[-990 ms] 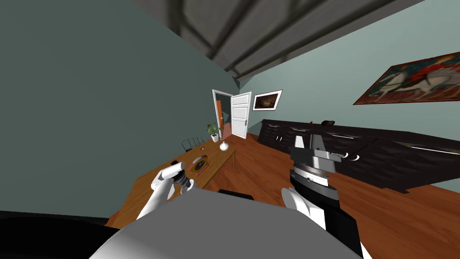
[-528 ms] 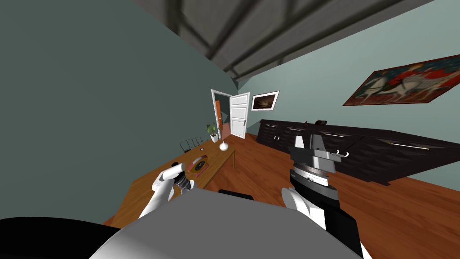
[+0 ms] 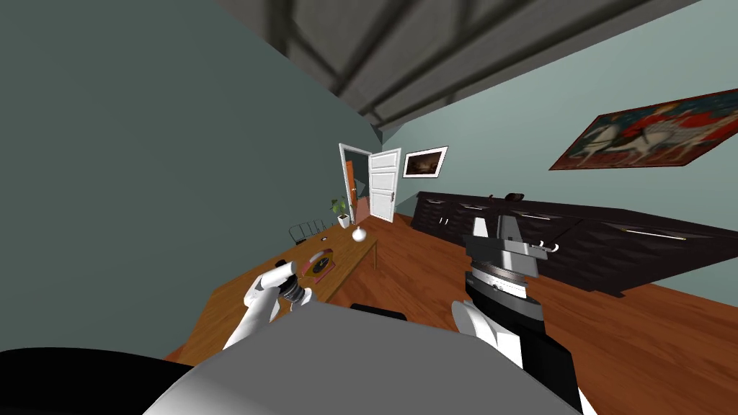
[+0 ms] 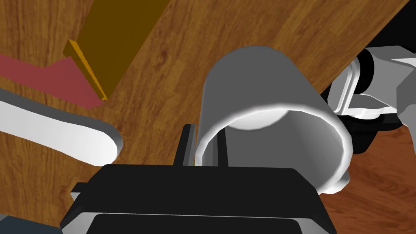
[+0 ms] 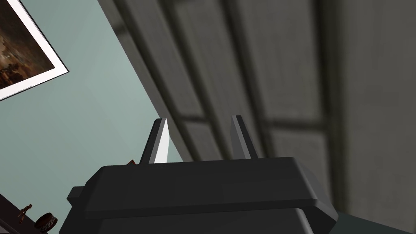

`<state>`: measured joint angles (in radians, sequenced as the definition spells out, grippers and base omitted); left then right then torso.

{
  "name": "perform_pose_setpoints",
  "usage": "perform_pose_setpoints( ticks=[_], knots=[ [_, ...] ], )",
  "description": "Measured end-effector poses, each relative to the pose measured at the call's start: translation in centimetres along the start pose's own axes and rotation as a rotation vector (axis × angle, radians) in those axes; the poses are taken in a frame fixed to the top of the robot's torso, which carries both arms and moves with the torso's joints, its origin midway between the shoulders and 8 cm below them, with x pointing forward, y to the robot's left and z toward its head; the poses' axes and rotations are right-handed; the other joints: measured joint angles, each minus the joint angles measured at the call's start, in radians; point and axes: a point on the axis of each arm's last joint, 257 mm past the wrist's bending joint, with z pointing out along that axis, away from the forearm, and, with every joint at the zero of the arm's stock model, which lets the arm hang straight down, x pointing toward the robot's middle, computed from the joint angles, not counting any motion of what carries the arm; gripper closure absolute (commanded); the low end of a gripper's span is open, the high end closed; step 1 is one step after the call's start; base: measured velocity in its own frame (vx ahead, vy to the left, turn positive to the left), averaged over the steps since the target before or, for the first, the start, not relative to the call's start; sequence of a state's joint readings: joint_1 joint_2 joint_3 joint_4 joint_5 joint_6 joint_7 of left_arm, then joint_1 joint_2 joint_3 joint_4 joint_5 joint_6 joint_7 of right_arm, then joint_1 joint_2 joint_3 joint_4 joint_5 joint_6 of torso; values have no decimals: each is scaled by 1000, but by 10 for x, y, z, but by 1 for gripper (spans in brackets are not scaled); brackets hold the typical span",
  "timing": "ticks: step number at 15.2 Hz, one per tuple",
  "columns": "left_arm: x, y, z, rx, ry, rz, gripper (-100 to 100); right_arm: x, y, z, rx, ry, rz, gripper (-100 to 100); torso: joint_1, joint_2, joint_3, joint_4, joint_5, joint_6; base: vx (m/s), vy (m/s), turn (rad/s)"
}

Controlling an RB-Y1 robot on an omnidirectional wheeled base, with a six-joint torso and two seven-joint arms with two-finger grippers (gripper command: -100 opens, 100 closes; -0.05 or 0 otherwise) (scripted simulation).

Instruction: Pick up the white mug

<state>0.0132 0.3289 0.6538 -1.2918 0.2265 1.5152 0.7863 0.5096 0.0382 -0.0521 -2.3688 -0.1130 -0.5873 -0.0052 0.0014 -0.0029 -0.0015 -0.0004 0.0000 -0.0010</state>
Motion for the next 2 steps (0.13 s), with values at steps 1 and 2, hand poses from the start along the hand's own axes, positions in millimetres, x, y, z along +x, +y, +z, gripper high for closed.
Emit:
perform_pose_setpoints(
  ticks=[1,2],
  knots=[
    [1,-1,-4,-1,0,2,100,0,0,0,0,0,0,0,-1,0,0,0,0,0,11,-14,31],
    [1,-1,-8,-2,0,3,100,0,0,0,0,0,0,0,-1,0,0,0,0,0,7,-7,13]
  ],
)
